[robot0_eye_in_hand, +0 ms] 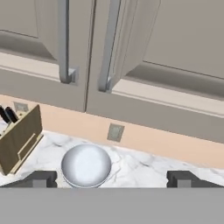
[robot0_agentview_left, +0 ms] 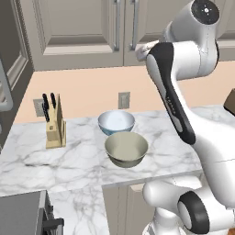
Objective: Open the cabinet. Pick the bowls from the counter and place them in the cabinet. Then close the cabinet.
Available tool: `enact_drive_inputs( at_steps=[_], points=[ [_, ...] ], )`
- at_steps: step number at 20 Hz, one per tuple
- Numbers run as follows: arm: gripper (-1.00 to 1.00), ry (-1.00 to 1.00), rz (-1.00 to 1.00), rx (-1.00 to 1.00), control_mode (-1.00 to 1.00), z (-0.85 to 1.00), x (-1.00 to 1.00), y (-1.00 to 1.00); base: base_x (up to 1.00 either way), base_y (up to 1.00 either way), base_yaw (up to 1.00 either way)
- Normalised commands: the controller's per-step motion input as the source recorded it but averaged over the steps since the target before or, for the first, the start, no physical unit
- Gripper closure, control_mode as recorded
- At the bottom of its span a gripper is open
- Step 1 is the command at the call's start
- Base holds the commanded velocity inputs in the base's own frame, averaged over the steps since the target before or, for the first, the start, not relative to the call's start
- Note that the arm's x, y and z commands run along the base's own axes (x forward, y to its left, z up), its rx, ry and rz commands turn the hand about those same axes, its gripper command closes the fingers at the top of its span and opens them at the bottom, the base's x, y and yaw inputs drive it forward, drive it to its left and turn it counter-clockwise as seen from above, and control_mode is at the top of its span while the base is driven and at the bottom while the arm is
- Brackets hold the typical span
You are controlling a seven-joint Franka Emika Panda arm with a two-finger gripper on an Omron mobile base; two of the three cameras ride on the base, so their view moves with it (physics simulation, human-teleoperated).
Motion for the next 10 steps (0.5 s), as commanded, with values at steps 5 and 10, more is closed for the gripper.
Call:
enact_drive_inputs(
  at_steps=[5,10],
  points=[
    [-1.0,-0.14,0.0,-0.01,-1.0,0.29,0.38,0.22,0.0,0.0,0.0],
    [-1.0,-0.11,0.0,0.0,-1.0,0.09,0.24,0.03,0.0,0.0,0.0]
  ],
)
